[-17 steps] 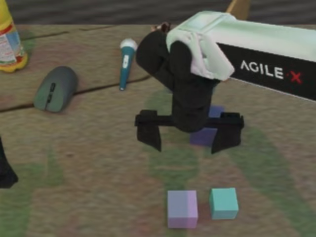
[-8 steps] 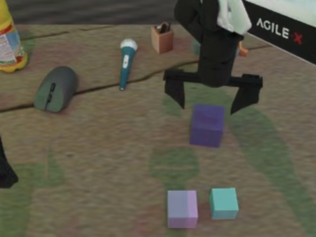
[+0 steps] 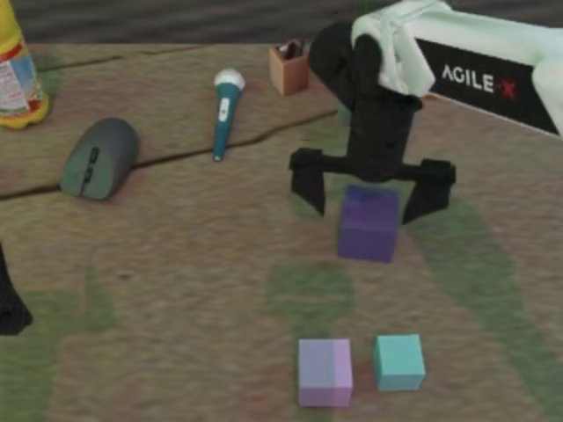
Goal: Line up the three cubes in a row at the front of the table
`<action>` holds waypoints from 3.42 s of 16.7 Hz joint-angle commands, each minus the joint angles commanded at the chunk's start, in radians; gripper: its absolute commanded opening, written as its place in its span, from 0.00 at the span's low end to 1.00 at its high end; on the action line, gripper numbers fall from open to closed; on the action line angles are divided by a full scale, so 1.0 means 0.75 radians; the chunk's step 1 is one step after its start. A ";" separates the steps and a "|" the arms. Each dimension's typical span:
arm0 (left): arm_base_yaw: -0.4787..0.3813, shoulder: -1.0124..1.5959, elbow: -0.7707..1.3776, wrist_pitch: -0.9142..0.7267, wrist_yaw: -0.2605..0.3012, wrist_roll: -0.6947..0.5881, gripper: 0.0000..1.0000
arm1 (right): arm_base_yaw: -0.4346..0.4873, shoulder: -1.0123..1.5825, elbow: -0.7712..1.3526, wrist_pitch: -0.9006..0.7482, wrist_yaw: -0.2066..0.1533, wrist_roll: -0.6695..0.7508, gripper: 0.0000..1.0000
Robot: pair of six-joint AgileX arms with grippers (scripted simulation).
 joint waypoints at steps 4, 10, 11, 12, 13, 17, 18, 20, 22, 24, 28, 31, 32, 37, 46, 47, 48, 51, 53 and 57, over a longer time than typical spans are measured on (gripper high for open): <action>0.000 0.000 0.000 0.000 0.000 0.000 1.00 | 0.000 0.051 -0.125 0.171 0.001 0.001 1.00; 0.000 0.000 0.000 0.000 0.000 0.000 1.00 | 0.000 0.055 -0.132 0.179 0.001 0.001 0.85; 0.000 0.000 0.000 0.000 0.000 0.000 1.00 | 0.000 0.055 -0.132 0.179 0.001 0.001 0.77; 0.000 0.000 0.000 0.000 0.000 0.000 1.00 | 0.000 0.055 -0.132 0.179 0.001 0.001 0.70; 0.000 0.000 0.000 0.000 0.000 0.000 1.00 | 0.000 0.055 -0.132 0.179 0.001 0.001 0.62; 0.000 0.000 0.000 0.000 0.000 0.000 1.00 | 0.000 0.055 -0.132 0.179 0.001 0.001 0.32; 0.000 0.000 0.000 0.000 0.000 0.000 1.00 | 0.000 0.055 -0.132 0.179 0.001 0.001 0.25; 0.000 0.000 0.000 0.000 0.000 0.000 1.00 | 0.000 0.055 -0.132 0.179 0.001 0.001 0.10; 0.000 0.000 0.000 0.000 0.000 0.000 1.00 | 0.000 0.055 -0.132 0.179 0.001 0.001 0.00; 0.000 0.000 0.000 0.000 0.000 0.000 1.00 | 0.000 0.055 -0.132 0.179 0.001 0.001 0.00; 0.000 0.000 0.000 0.000 0.000 0.000 1.00 | 0.000 0.055 -0.132 0.179 0.001 0.001 0.00; 0.000 0.000 0.000 0.000 0.000 0.000 1.00 | 0.001 0.040 -0.130 0.168 0.006 -0.001 0.00; 0.000 0.000 0.000 0.000 0.000 0.000 1.00 | 0.003 0.037 -0.117 0.150 0.006 -0.002 0.00; 0.000 0.000 0.000 0.000 0.000 0.000 1.00 | 0.012 -0.020 0.020 -0.043 0.005 -0.003 0.00; 0.000 0.000 0.000 0.000 0.000 0.000 1.00 | 0.026 -0.044 0.083 -0.136 0.004 0.017 0.00; 0.000 0.000 0.000 0.000 0.000 0.000 1.00 | 0.057 -0.044 0.085 -0.141 0.005 0.044 0.00; 0.000 0.000 0.000 0.000 0.000 0.000 1.00 | 0.102 -0.045 0.088 -0.147 0.005 0.079 0.00; 0.000 0.000 0.000 0.000 0.000 0.000 1.00 | 0.317 -0.060 0.091 -0.167 0.004 0.223 0.00; 0.000 0.000 0.000 0.000 0.000 0.000 1.00 | 0.489 -0.073 0.091 -0.181 0.003 0.333 0.00; 0.000 0.000 0.000 0.000 0.000 0.000 1.00 | 0.703 -0.106 0.083 -0.196 0.003 0.499 0.00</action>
